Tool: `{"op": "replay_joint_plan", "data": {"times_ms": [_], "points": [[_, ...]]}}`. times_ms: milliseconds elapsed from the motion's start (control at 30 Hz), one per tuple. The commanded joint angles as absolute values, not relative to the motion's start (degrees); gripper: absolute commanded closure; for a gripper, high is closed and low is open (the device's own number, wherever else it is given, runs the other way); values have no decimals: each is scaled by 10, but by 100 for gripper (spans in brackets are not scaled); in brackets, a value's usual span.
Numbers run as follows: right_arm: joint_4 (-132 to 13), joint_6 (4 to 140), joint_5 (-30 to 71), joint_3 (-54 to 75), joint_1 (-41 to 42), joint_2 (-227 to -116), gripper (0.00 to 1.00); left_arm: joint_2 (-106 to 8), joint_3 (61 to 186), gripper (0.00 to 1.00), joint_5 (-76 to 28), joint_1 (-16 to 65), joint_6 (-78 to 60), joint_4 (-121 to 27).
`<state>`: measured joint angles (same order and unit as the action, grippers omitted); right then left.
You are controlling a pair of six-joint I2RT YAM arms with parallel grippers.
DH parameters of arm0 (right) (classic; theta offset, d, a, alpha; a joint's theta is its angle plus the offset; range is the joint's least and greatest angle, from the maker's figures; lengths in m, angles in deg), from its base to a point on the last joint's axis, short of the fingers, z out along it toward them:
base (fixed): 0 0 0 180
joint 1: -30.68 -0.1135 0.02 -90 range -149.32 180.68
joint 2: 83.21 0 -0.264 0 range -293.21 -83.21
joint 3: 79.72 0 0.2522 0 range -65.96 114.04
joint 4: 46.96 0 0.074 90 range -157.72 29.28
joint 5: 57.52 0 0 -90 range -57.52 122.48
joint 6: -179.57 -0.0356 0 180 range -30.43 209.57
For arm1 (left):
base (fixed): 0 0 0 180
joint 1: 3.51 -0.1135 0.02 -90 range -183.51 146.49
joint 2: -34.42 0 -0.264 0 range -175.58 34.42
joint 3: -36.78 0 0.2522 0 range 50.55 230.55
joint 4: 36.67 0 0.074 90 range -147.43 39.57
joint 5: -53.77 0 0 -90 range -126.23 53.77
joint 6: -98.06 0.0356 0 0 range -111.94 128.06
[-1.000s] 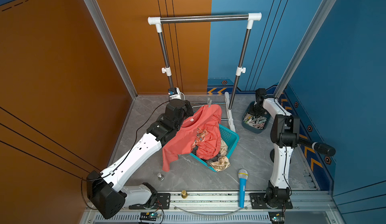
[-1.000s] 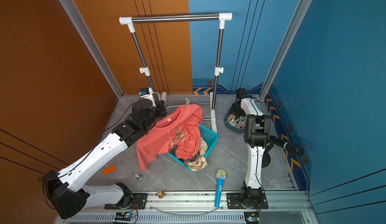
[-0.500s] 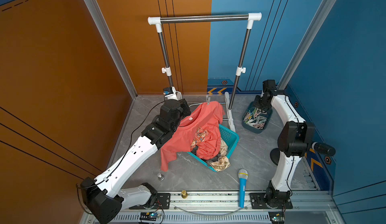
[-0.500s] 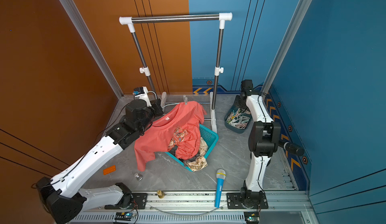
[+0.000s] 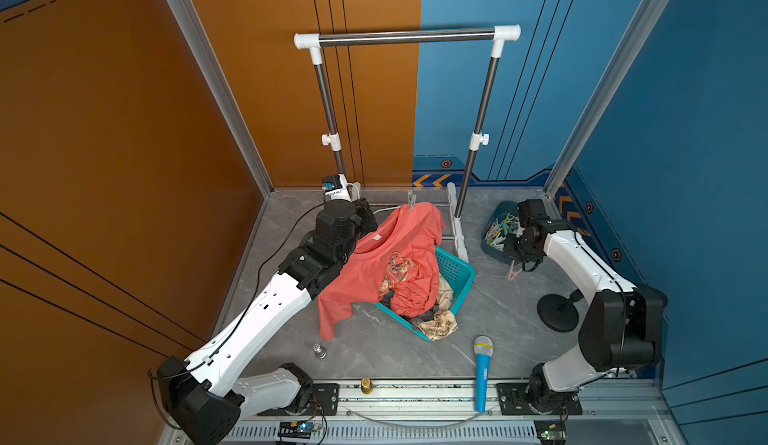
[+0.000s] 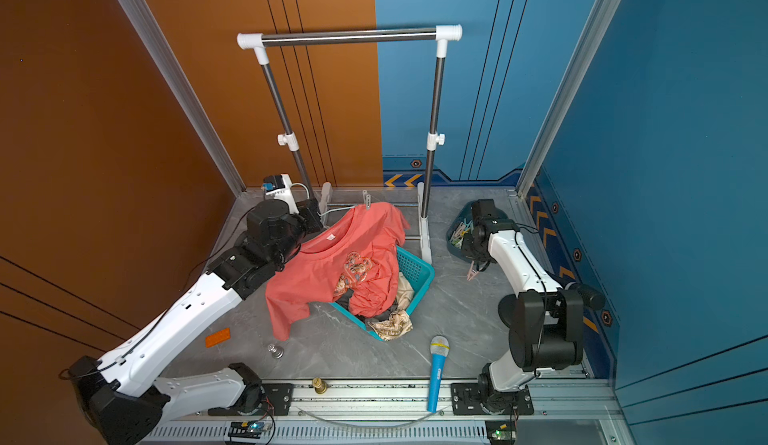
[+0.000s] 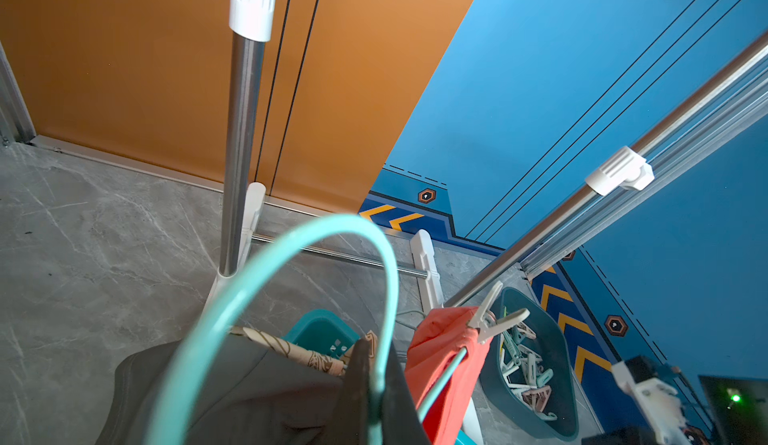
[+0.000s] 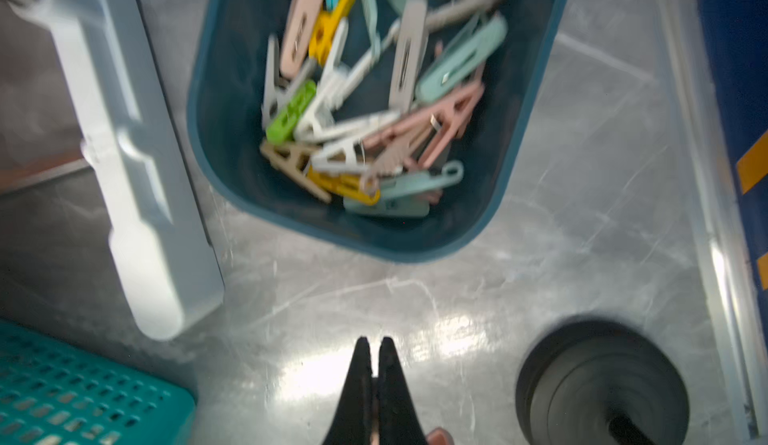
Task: Use clothespins to secure the t-shirt on both sides of the hanger
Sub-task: Place the clothespin at the center of the board.
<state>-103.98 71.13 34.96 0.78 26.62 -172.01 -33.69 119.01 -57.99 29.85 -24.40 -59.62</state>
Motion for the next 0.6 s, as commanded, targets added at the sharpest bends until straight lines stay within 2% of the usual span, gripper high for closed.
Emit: {"op": "replay_joint_plan", "data": {"times_ms": [0, 233, 333, 467, 567], "points": [[-1012, 692, 338, -36, 240, -1727, 100, -323, 1181, 96, -570, 294, -248, -580], [-974, 685, 345, -70, 221, -1764, 98, -329, 1182, 96, -570, 294, -248, -574], [-971, 679, 341, -71, 222, -1766, 87, -333, 1187, 96, -572, 293, -243, -569], [-972, 669, 336, -80, 221, -1763, 59, -342, 1190, 96, -567, 294, -242, -563], [-976, 660, 336, -100, 219, -1747, 50, -348, 1193, 96, -564, 294, -241, -563]]}}
